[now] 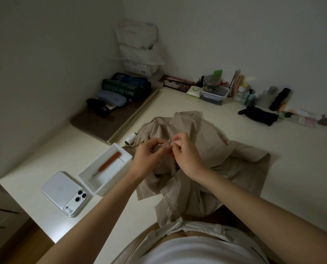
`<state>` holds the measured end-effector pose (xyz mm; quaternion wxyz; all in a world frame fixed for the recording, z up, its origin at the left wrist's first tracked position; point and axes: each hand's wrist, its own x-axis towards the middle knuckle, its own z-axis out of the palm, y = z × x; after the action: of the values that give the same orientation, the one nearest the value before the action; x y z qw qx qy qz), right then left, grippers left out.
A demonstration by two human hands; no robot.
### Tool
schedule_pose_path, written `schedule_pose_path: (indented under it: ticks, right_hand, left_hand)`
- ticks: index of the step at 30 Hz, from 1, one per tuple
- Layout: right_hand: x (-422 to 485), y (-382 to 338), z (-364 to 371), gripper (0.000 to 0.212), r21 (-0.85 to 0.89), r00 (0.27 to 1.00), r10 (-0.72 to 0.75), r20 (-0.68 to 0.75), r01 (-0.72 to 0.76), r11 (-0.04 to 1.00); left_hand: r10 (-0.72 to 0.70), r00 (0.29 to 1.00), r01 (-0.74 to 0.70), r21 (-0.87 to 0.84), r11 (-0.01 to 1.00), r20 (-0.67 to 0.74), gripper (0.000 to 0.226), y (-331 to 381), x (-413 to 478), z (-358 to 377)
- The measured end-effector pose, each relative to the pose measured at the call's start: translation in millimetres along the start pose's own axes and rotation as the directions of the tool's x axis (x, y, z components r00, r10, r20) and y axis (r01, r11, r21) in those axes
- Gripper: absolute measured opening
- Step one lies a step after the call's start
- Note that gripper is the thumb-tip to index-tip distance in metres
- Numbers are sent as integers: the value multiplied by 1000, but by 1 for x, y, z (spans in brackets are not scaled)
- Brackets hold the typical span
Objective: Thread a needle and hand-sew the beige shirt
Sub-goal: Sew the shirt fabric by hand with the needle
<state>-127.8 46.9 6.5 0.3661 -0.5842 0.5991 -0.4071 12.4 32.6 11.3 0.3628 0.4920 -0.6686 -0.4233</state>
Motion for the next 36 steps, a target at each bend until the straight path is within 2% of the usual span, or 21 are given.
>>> schedule_pose_path:
  ticks: [5,8,11,14,18,22,24,26,28,30,32,33,36]
  right_hand:
    - [1,2,-3,18,-38,998,-16,61,18,999]
    - [1,0,-8,20,-72,997,-55,48,59,996]
    - [3,-1,-12,18,-147,995,-96,25,99,984]
    - [7,-7,-13,18,-150,993,-100,59,108,983]
    - [23,-27,-18,19,-50,986,-34,162,42,998]
    - [46,-48,-25,24,216,987,55,152,-88,972]
    - [51,-55,-28,23,309,989,68,134,-107,945]
    - [53,-60,-29,22,368,990,90,107,-124,922]
    - [54,-62,-27,21,373,990,115,78,-136,918]
    - [52,-65,-24,19,357,988,135,69,-151,922]
    - [49,-68,-19,19,364,986,140,87,-162,917]
    - [46,-71,-17,19,373,985,136,105,-166,913]
    - [36,-82,-8,20,365,980,107,165,-162,917]
  left_hand:
    - [-20,999,21,31,999,-31,7,-2,3,1]
    - [-24,1000,25,74,997,-16,9,-2,4,0]
    - [-9,1000,6,138,990,19,7,-4,4,0]
    - [-10,997,-1,150,989,74,10,-5,2,0]
    - [22,990,-51,213,976,137,10,-6,8,-11]
    - [-10,990,-31,281,959,142,14,-8,4,-26]
    - [-76,982,12,341,940,174,14,-12,0,-31]
    - [-215,949,81,481,873,230,14,-20,-2,-36]
    - [-363,884,81,668,740,295,13,-29,-6,-42]
    - [-477,805,65,746,662,353,23,-28,-14,-47]
    - [-516,747,70,722,688,420,36,-18,-23,-54]
    - [-496,744,86,672,736,447,42,-12,-27,-58]
    - [-356,827,198,367,909,434,61,6,-34,-63]
